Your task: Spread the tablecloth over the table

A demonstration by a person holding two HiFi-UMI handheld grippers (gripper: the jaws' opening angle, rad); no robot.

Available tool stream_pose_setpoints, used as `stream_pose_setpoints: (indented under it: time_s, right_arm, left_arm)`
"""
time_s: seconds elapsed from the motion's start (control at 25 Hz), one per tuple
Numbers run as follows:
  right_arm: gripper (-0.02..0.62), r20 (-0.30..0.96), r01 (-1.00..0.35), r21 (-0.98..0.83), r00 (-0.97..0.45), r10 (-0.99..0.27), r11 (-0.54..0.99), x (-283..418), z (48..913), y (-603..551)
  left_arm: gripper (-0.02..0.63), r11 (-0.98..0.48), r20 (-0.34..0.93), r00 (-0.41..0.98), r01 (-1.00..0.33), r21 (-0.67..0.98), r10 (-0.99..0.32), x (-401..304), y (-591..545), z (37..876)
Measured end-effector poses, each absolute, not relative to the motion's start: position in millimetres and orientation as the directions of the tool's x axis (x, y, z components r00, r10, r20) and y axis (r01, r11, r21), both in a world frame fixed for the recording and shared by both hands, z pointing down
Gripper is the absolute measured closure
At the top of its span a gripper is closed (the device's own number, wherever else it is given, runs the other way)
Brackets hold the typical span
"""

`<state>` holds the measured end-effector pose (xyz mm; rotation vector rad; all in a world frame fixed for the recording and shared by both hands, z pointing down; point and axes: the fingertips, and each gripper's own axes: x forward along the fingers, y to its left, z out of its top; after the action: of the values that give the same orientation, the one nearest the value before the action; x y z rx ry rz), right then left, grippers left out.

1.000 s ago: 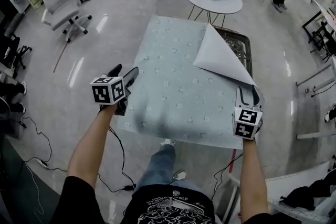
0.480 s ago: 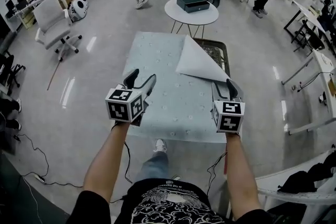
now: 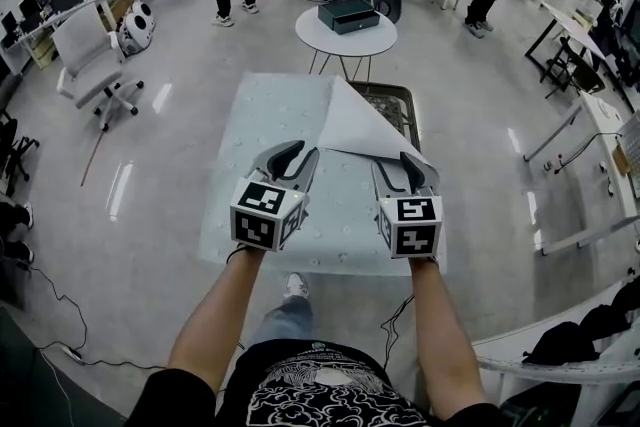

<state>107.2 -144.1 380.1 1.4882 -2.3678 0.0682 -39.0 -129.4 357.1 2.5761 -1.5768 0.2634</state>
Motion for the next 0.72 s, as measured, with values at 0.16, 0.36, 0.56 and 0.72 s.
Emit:
stream_pose_setpoints:
  time_s: [0.16,0.36,0.56,0.72]
  right_arm:
    - [0.382,0.318,-0.873,0.152,-0.401,-0.859,0.464,105.3,383.3,-149.2]
    - [0.380,0.343,-0.854,0.193,-0.403,-0.848,0.484,106.7,393.7,-162.1]
    - [0.379,0.412,-0.802,0.279,-0.397,-0.820,0.528,104.1,415.5,-187.7]
    - [0.376,0.506,-0.724,0.382,-0.356,-0.785,0.574,104.0,443.1,-218.0]
  left_arm:
    - [0.526,-0.470,0.215,0.460,-0.883,0.005,-0.861,-29.0,-138.4,360.2]
    - [0.541,-0.473,0.212,0.463,-0.881,0.007,-0.860,-20.6,-153.4,365.9]
    - [0.541,-0.488,0.218,0.483,-0.872,0.031,-0.848,-10.9,-182.5,378.3]
    - [0.541,-0.503,0.238,0.500,-0.863,0.051,-0.833,-9.8,-218.9,392.1]
